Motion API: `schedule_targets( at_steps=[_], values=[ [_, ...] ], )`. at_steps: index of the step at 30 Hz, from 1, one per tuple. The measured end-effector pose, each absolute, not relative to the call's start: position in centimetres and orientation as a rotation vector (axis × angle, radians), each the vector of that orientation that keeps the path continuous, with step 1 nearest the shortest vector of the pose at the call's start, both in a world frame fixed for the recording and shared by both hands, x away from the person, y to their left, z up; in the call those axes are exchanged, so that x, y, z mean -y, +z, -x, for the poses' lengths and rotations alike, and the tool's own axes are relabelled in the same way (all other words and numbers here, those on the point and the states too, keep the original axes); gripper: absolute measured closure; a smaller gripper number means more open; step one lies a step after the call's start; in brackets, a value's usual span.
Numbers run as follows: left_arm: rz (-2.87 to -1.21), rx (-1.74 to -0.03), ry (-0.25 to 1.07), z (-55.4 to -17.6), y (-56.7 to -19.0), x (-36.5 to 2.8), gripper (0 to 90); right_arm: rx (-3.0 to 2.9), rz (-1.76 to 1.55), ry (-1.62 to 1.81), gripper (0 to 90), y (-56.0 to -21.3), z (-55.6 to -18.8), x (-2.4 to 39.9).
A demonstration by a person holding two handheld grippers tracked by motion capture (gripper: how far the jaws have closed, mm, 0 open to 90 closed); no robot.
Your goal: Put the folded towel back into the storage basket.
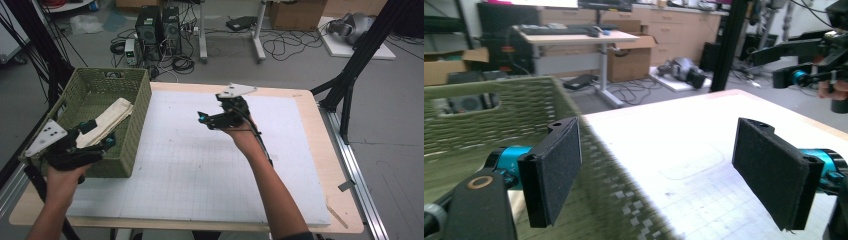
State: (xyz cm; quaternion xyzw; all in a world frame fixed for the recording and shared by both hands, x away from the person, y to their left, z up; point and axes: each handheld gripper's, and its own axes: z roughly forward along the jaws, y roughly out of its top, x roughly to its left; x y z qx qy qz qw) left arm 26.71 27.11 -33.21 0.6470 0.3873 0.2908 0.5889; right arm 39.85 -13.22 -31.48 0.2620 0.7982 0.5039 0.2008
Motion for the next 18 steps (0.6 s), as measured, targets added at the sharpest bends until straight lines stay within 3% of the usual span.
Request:
schedule_targets(
  at_steps=[18],
  values=[
    [-1.573, -0.776, 0.546, -29.0, -34.3, -17.9, 20.8, -2.079, -0.971, 1.331, 11.3, -35.3, -31.7, 26.8]
  ],
)
